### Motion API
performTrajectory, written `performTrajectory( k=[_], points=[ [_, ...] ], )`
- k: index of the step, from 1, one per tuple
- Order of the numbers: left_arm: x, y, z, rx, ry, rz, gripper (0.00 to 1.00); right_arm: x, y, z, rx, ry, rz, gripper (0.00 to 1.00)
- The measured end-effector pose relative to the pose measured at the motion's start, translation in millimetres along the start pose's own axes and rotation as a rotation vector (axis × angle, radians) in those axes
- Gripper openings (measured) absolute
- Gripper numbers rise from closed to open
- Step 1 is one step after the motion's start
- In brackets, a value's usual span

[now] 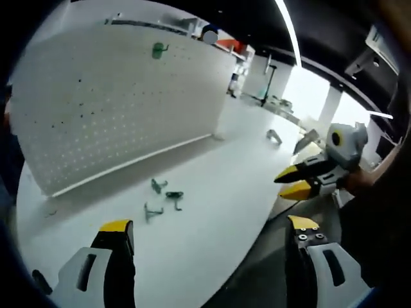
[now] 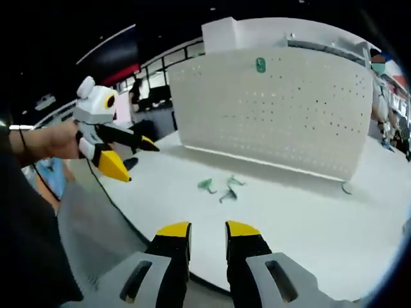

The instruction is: Insert the hook assembly into the mounting plate slot until the hook locks in place.

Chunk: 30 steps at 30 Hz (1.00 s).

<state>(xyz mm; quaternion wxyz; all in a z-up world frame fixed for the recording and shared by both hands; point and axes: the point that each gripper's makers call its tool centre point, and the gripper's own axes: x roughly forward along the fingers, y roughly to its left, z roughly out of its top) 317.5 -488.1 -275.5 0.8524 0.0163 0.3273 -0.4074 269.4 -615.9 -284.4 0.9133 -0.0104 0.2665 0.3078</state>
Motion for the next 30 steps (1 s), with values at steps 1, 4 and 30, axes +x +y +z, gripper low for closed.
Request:
performTrajectory(
  k=[1,4,30],
  points=[
    [3.2,1.0,1.3,0.004,0.002,-0.004,0.99,0.2,0.3,-1.1,-0.006,0.005,-0.001,0.19],
    [14.6,5.5,6.2,0.022,0.007,-0.015,0.99,0.6,1.8,-2.5,-0.021,0.01,-0.002,0.19],
    [119.8,17.1,6.2,0.242,0.126,-0.17,0.86,3.3,-15.0,-6.1,0.074,0.025,-0.059,0.15]
  ],
)
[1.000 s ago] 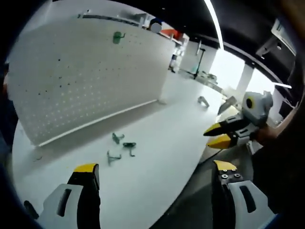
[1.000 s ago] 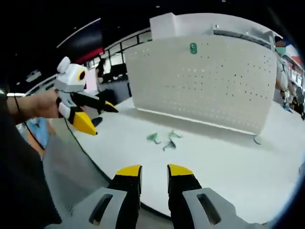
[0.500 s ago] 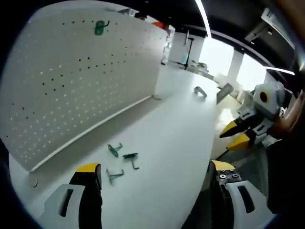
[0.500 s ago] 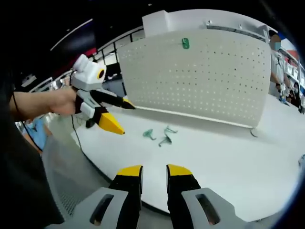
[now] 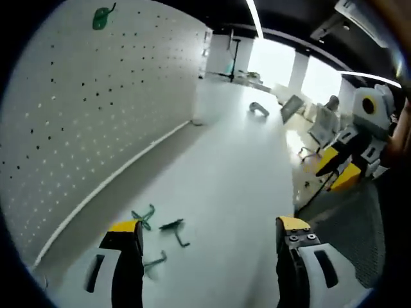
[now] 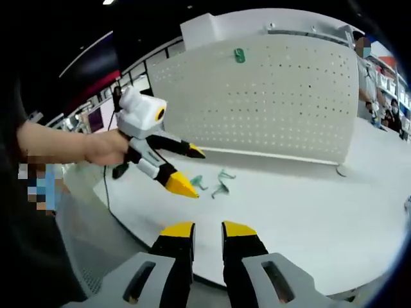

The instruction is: Insert the hook assembly into the mounting plate slot until the hook locks in place.

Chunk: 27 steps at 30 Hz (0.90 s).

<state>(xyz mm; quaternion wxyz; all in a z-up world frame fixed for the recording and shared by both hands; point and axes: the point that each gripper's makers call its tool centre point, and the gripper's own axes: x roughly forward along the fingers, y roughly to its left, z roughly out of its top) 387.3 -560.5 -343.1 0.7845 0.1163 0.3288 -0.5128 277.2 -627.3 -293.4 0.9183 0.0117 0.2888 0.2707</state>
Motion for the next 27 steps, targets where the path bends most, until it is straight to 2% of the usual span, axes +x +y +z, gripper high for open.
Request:
performTrajectory(
  k=[8,12,23,27],
  points=[
    [20.9,8.3,-5.2,-0.008,0.027,-0.048,0.81,0.7,-3.5,-4.7,0.02,0.018,-0.004,0.13],
    [32.0,12.1,-10.7,-0.028,0.05,-0.058,0.82,2.0,-6.2,-5.5,0.031,0.023,-0.007,0.13],
    [51.2,23.3,-15.1,0.021,0.076,-0.086,0.71,6.9,-13.4,-10.2,0.076,0.042,-0.019,0.12],
    [57.7,27.7,-18.7,0.029,0.091,-0.096,0.64,8.4,-14.8,-12.3,0.089,0.05,-0.023,0.11]
  ],
)
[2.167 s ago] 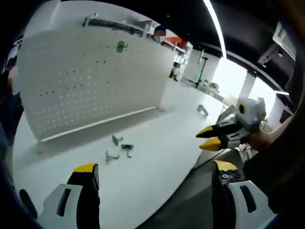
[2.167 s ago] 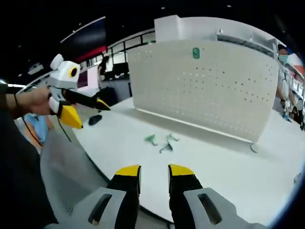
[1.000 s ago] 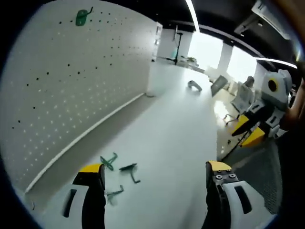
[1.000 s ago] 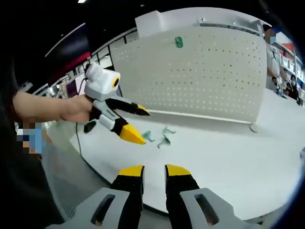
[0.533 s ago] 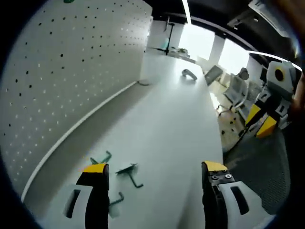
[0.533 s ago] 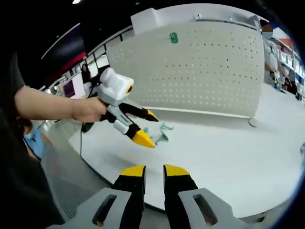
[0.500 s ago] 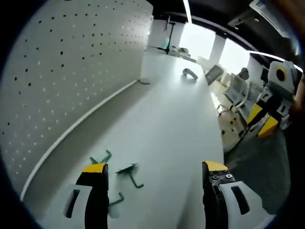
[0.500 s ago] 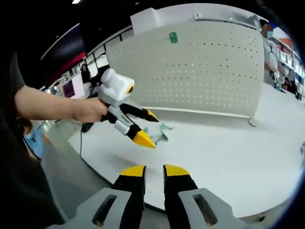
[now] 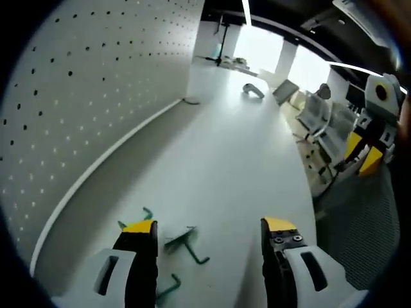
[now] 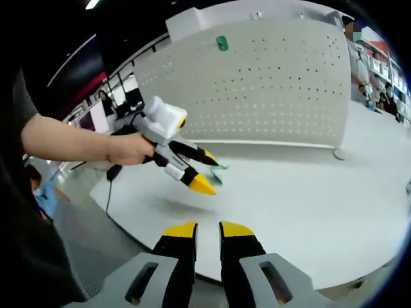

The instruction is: Insert the hook assembly into the mounting plate slot until the hook locks in place.

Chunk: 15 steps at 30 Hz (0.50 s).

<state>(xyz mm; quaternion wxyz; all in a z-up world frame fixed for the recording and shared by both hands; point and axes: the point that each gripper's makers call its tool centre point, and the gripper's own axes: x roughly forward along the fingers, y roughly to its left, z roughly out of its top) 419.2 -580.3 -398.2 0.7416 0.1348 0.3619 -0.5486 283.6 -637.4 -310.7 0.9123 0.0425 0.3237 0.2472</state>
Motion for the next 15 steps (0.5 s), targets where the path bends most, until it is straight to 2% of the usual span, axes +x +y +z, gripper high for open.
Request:
performTrajectory(
  k=[3,5,8,15],
  points=[
    [3.0,2.3,-1.6,0.026,0.012,-0.003,0.6,0.9,-1.2,0.0,0.01,-0.001,-0.003,0.11],
    [4.6,7.5,-7.0,0.096,0.05,0.017,0.6,1.6,-2.9,-1.5,0.024,0.001,-0.007,0.11],
    [8.6,7.5,-12.6,0.121,0.078,0.014,0.57,2.1,-4.0,-2.7,0.033,0.005,-0.008,0.11],
    [10.8,7.6,-12.3,0.16,0.085,0.014,0.46,3.2,-6.8,-4.0,0.047,0.008,-0.014,0.11]
  ],
)
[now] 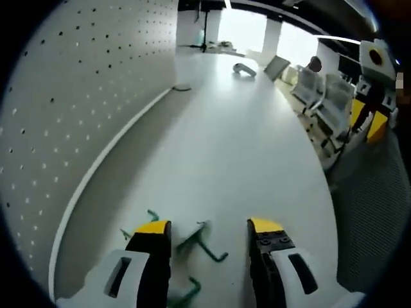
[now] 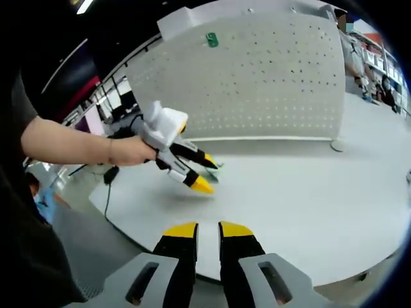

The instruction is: Insert the hook assembly into the mounting plate slot until the hook locks in place.

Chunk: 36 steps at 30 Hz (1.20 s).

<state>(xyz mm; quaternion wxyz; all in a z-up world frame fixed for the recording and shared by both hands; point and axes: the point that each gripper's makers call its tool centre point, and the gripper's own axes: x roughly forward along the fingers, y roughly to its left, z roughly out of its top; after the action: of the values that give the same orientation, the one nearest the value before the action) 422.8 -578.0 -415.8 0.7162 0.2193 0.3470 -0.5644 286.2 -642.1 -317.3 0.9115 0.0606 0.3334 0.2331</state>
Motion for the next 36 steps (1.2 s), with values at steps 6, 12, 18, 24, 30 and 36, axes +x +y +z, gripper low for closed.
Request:
performTrajectory(
  k=[6,12,18,24,30,36],
  points=[
    [0.9,1.8,-4.1,-0.012,0.011,-0.015,0.25,1.8,-1.3,-0.4,0.008,0.004,0.001,0.1],
    [1.3,-0.4,-13.6,0.012,0.05,-0.023,0.06,2.3,-1.4,-1.7,0.014,0.007,0.002,0.1],
    [2.4,1.6,-15.1,-0.009,0.054,-0.019,0.06,3.1,-1.4,-2.2,0.022,0.008,0.004,0.09],
    [-1.0,2.8,-13.9,-0.021,0.052,-0.006,0.05,3.4,-0.5,-1.9,0.016,0.008,0.007,0.09],
    [-8.4,1.3,-6.0,-0.042,0.027,0.011,0.04,3.9,1.8,0.3,0.007,0.003,0.013,0.09],
    [-19.1,-3.9,5.5,-0.104,-0.015,0.011,0.04,2.7,4.1,6.1,-0.01,-0.01,0.017,0.09]
  ],
)
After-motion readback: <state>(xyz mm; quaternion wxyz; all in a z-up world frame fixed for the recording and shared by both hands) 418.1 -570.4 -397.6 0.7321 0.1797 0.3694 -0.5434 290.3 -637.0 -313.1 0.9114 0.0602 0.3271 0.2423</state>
